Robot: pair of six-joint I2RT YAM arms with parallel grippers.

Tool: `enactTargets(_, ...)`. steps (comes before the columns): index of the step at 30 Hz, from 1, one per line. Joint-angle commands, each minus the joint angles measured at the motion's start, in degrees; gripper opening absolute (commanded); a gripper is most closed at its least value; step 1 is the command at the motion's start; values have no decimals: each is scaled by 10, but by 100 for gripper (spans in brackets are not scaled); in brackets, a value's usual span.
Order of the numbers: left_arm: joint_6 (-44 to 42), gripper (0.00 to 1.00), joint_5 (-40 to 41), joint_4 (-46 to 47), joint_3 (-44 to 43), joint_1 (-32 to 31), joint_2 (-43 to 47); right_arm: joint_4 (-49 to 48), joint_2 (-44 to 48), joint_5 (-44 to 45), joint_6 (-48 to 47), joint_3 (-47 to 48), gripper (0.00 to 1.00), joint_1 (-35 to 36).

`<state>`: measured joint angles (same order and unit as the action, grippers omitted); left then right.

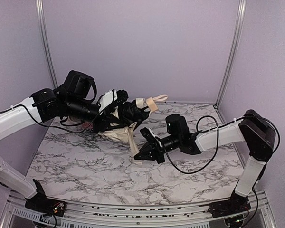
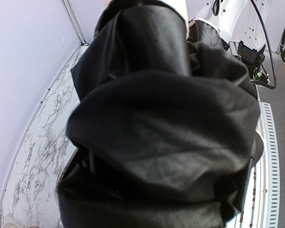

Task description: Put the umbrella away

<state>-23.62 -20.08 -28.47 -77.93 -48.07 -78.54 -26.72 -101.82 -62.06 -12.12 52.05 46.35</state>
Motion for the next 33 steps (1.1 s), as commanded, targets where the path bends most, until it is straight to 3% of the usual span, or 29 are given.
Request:
enactTargets(1, 3, 0, -43, 20, -37, -2, 9, 63, -36, 132, -40, 3, 0, -8)
enactTargets(4, 7, 0, -65, 18, -44, -22, 4, 27, -77, 188, -34, 15, 0, -47)
enactTargets(8, 6, 0, -130, 13, -41, -56, 0, 34, -144, 266, -49, 115, 0, -106)
enactTargets(13, -42, 0, -101, -82, -17, -97, -12, 70, -172, 216, -61, 271, 0, -167)
enactTargets(17, -52, 0, -33, -127, 51, -104, -14, 123, -122, 182, -158, 310, 0, -175)
enactTargets(22, 10, 0, 59, -56, 79, -101, 32, 267, -53, 115, -258, 306, 0, -172)
enactTargets(27, 90, 0, 141, 70, 74, -42, 89, 259, -13, 94, -226, 200, 0, -152)
enactTargets(33, 109, 0, 236, 15, 36, 6, 46, 259, 30, 93, -168, 93, 0, -107)
